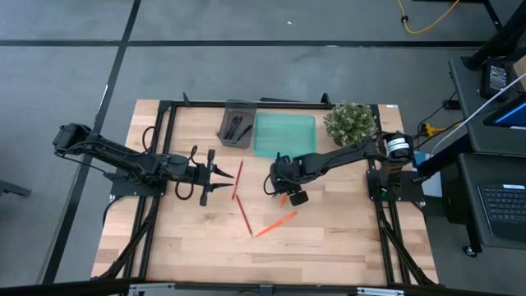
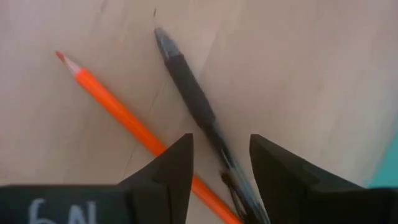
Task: Sort pens & pencils
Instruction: Put the black pen into the black bin
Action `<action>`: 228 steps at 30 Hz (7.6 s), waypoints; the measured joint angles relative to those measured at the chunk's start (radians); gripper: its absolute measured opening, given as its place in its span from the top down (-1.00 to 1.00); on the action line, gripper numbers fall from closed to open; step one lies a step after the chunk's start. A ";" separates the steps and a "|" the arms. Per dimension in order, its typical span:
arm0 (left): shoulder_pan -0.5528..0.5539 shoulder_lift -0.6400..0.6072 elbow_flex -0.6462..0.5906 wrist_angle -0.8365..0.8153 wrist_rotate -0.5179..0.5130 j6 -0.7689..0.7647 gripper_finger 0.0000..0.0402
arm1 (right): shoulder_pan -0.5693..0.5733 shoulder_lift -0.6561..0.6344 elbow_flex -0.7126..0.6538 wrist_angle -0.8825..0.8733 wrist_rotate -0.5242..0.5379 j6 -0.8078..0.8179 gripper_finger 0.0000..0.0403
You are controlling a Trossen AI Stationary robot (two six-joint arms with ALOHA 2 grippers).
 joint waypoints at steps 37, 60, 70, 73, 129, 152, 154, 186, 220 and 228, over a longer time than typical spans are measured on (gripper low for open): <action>0.000 0.000 0.000 -0.002 0.000 0.000 0.52 | -0.009 0.051 0.052 -0.067 -0.086 0.107 0.87; 0.000 0.000 0.001 -0.026 0.000 -0.025 0.52 | 0.053 -0.088 0.191 -0.059 -0.108 0.208 0.87; 0.000 0.000 0.001 -0.027 -0.002 -0.107 0.52 | 0.114 -0.105 0.192 0.024 0.044 0.213 0.87; 0.000 0.000 0.001 -0.028 -0.003 -0.113 0.51 | 0.123 -0.105 0.192 0.063 0.050 0.232 0.87; 0.097 0.289 0.000 0.459 0.143 -0.088 0.42 | 0.110 -0.124 -0.309 1.316 0.096 0.128 0.88; 0.106 0.433 0.108 0.526 0.200 -0.071 0.42 | 0.101 -0.121 -0.309 1.315 0.070 0.128 0.88; 0.106 0.433 0.121 0.498 0.217 -0.070 0.42 | 0.101 -0.121 -0.309 1.315 0.069 0.127 0.88; 0.129 0.432 0.125 0.416 0.193 -0.018 0.85 | 0.101 -0.120 -0.310 1.292 0.076 0.199 0.77; 0.286 0.123 0.316 -0.469 -0.211 -0.161 0.85 | 0.105 -0.224 -0.308 0.602 0.050 0.493 0.98; 0.410 0.214 0.459 -0.629 -0.207 -0.179 0.85 | 0.099 -0.224 -0.309 0.590 0.050 0.488 0.96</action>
